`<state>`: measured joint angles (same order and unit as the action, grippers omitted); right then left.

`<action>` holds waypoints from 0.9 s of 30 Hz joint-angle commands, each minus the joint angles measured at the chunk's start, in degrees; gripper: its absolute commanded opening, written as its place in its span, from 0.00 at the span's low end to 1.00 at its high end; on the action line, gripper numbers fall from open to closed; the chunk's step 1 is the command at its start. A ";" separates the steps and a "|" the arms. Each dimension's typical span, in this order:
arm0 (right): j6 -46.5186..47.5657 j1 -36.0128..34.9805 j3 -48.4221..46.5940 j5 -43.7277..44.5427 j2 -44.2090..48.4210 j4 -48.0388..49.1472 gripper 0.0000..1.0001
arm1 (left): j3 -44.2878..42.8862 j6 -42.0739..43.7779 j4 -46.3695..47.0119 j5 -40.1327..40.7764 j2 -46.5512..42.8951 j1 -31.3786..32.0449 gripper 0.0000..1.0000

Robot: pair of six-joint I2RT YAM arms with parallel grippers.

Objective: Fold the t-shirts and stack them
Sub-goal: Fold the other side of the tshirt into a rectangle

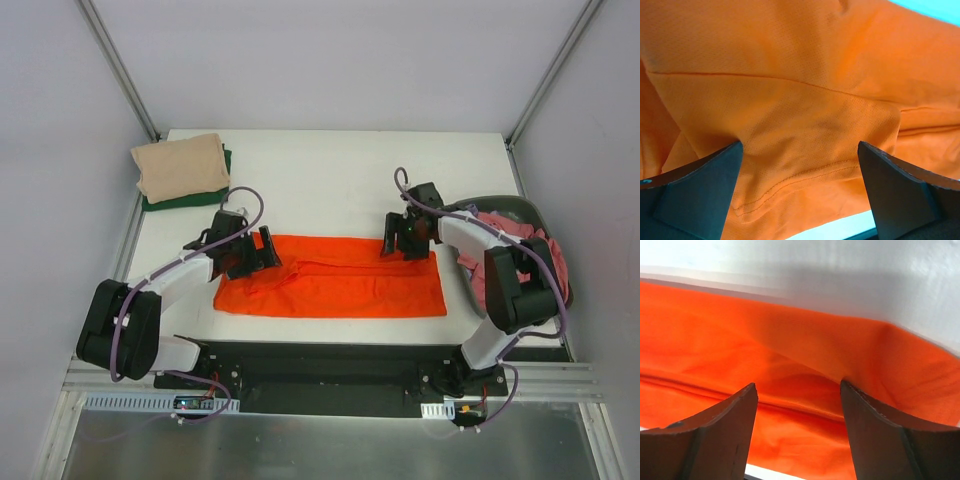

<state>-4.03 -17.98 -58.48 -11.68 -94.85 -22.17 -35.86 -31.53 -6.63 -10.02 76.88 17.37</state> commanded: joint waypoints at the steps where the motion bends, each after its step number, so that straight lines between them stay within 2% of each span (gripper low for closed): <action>1: -0.71 0.13 1.17 9.56 1.24 -6.29 0.71 | 2.63 -0.90 0.04 4.13 2.21 -2.51 0.99; 7: -2.73 1.62 5.48 28.52 8.61 -14.11 0.86 | 2.72 -0.82 -1.98 6.41 3.80 -6.11 0.99; 9: -3.26 2.42 5.31 30.83 10.37 -16.93 0.87 | 2.20 -0.55 -2.59 6.77 3.37 -6.47 0.99; 13: -0.20 1.02 5.30 24.63 15.29 -14.75 0.93 | 0.53 0.33 -2.86 4.84 2.84 -6.55 0.99; 15: 0.69 0.31 5.48 21.01 17.58 -12.20 1.00 | -0.35 0.68 -2.86 4.22 2.84 -6.47 0.99; 18: 1.74 -0.30 5.74 16.27 19.35 -9.13 1.00 | -1.41 1.03 -3.12 3.26 2.75 -6.55 0.99; 21: 2.36 -0.30 7.76 4.34 19.62 -3.42 1.00 | -2.55 1.29 -3.39 1.50 2.22 -6.47 0.99; 22: 2.19 -0.30 8.11 0.04 18.66 -1.84 0.97 | -2.90 1.38 -3.39 0.80 1.87 -6.47 0.99; 24: 1.92 -0.22 7.68 -1.15 16.20 0.37 0.96 | -3.60 1.64 -3.39 -0.17 1.08 -6.47 0.99; 27: 0.61 0.05 4.09 3.75 10.49 0.03 0.96 | -3.78 2.00 -3.56 1.05 0.20 -6.47 0.99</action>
<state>-2.83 -18.00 -51.11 -6.02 -78.52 -25.63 -37.91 -31.33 -7.38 -8.93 78.41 11.51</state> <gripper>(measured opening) 0.961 0.990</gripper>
